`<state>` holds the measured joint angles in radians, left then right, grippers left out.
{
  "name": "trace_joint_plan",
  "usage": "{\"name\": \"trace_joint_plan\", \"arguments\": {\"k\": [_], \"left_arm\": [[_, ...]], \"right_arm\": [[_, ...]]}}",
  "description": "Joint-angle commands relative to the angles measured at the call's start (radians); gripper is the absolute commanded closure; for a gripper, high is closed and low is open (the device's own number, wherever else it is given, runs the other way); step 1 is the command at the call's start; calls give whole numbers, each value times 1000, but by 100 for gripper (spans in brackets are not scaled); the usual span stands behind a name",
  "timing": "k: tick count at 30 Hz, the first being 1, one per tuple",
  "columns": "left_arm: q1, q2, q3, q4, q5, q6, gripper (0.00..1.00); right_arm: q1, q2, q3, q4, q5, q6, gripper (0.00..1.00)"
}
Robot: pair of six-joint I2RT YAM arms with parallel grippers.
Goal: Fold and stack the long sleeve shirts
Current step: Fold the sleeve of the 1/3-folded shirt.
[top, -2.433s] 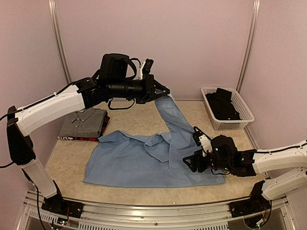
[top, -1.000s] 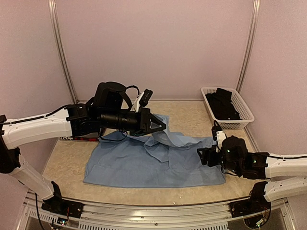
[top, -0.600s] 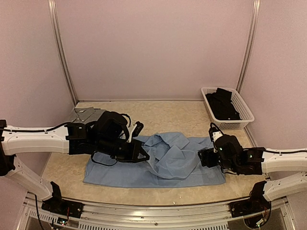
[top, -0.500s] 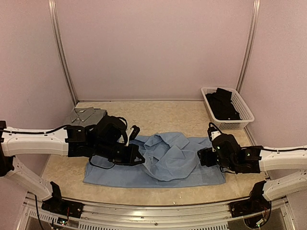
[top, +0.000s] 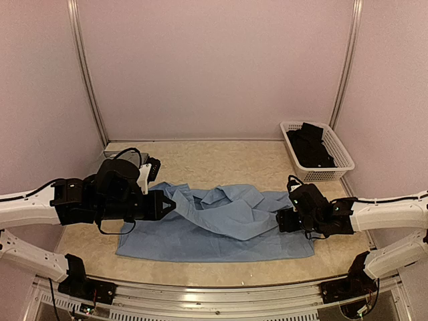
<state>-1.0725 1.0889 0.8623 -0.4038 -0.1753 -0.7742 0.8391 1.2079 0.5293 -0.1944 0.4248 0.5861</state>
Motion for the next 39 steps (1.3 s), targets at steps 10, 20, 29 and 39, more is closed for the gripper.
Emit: {"name": "trace_joint_plan", "arguments": {"k": [10, 20, 29, 39], "left_arm": [[-11, -102, -119, -175, -136, -43, 100], [-11, -142, -156, -240, -157, -101, 100], [-12, -146, -178, -290, -146, -167, 100], [-11, -221, -243, -317, -147, -252, 100]], "right_arm": [[-40, 58, 72, -106, -91, 8, 20], [-59, 37, 60, -172, -153, -20, 20], [-70, 54, 50, -140, -208, -58, 20], [-72, 164, 68, -96, -214, -66, 22]]}}
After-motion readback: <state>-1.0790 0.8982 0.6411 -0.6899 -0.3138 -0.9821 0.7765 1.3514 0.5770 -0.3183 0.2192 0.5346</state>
